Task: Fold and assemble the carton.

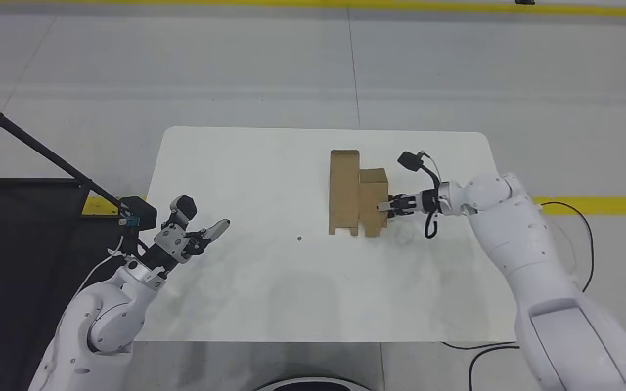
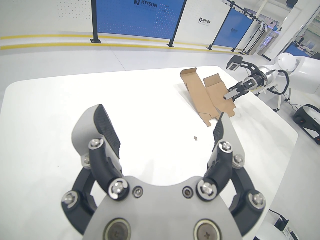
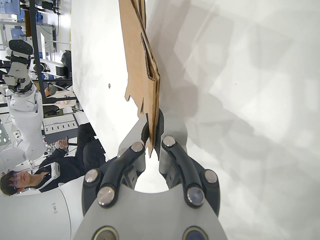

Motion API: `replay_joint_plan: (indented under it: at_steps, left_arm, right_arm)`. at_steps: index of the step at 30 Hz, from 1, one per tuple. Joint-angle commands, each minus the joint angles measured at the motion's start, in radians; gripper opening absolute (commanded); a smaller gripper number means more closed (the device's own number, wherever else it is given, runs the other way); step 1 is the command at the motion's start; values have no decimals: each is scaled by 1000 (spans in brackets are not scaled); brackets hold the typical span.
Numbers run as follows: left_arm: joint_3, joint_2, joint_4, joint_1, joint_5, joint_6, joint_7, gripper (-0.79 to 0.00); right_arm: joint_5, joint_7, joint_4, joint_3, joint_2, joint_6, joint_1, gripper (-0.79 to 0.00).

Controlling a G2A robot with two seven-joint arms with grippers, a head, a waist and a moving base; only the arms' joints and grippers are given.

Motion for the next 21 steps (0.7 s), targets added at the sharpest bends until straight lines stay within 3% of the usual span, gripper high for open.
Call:
replay_joint_plan:
  at_steps: [1, 12, 21]
  left_arm:
    - [0, 0, 0, 0, 0, 0, 0, 0]
    - [0, 0, 0, 0, 0, 0, 0, 0]
    - [-7, 2, 9, -6, -32, -14, 1, 0]
  right_arm:
    - [3, 0, 4, 0, 0, -11, 0, -785]
    - [7, -37, -60, -5, 20, -54, -30, -785]
    - [76, -71, -203, 5, 83, -88, -100, -785]
